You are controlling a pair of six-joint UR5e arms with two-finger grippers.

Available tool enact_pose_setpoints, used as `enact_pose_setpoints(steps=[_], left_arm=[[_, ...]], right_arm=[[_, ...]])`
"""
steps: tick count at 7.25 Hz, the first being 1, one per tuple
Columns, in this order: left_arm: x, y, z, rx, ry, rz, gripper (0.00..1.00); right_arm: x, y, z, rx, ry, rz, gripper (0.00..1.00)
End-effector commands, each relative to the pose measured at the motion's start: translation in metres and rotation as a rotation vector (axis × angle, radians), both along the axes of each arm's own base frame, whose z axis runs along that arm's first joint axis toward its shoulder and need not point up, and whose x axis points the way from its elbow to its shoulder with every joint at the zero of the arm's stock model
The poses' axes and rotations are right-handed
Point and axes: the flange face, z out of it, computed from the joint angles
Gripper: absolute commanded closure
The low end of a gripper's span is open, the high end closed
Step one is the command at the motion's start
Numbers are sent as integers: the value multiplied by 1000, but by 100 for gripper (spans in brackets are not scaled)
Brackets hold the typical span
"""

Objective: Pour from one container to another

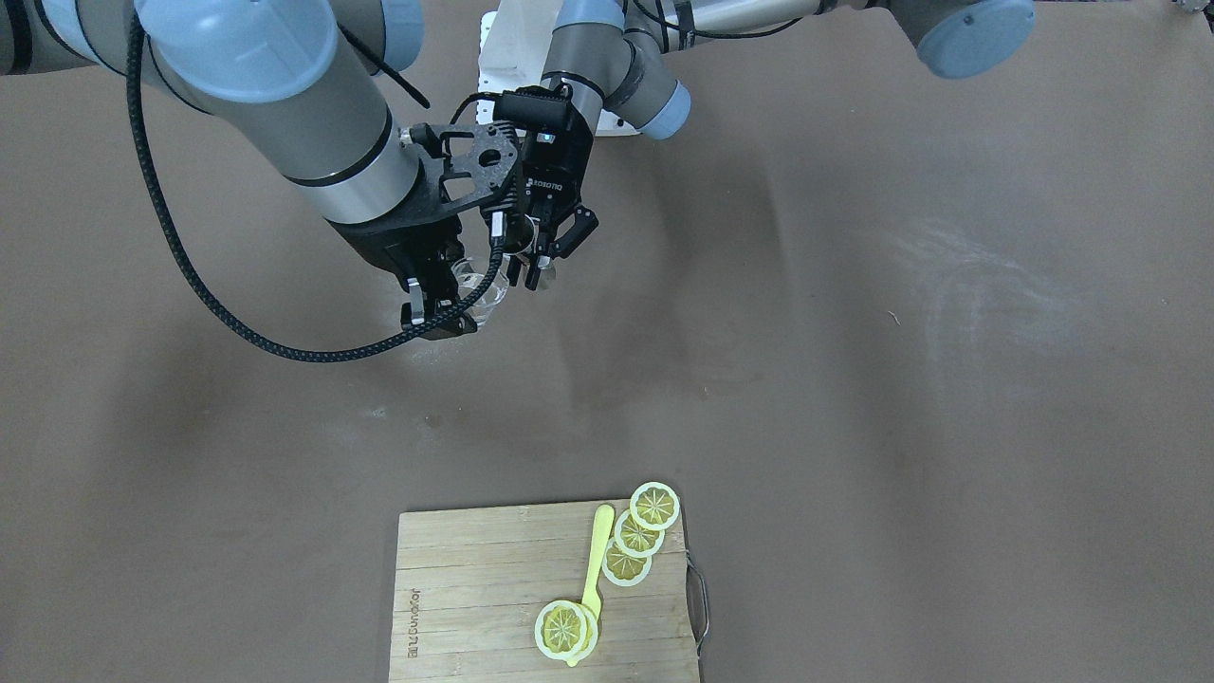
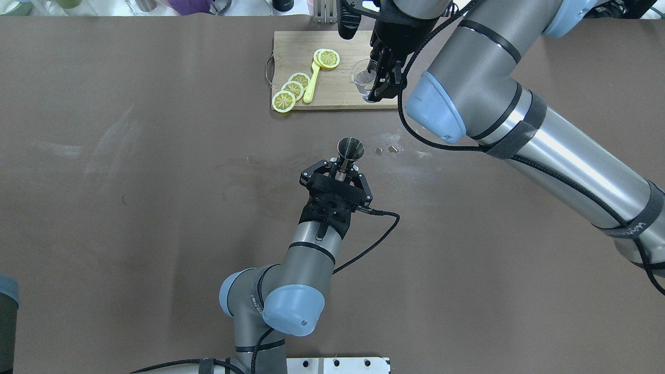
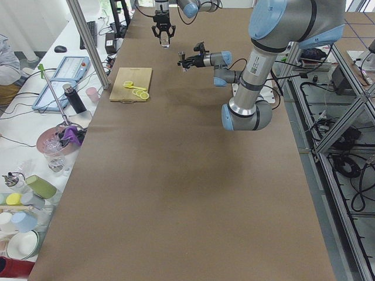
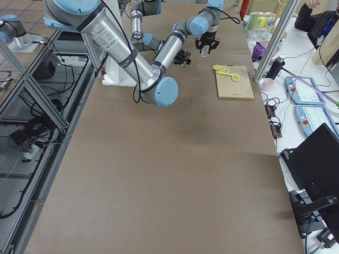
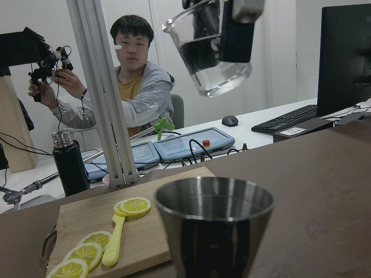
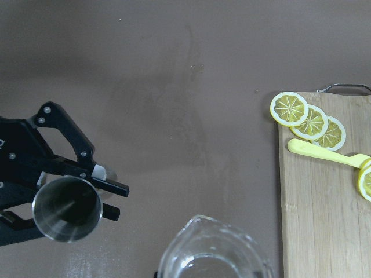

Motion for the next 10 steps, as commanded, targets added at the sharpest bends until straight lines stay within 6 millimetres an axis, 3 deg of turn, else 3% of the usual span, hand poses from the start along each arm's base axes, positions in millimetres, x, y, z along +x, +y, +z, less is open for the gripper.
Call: enact_pose_setpoints(steps=[1, 3, 5, 10], left_arm=[[-8, -34, 5, -5, -19, -29, 100], [-6, -42, 4, -7, -23, -9, 100], [-8, -46, -4, -4, -11, -13, 100], [-8, -46, -4, -4, -13, -16, 100]], right_arm=[[2, 5, 5, -8, 11, -12, 100], [19, 25, 19, -5, 7, -13, 100], [24, 37, 15, -12, 29, -31, 100], [11, 43, 11, -42, 92, -59, 100]])
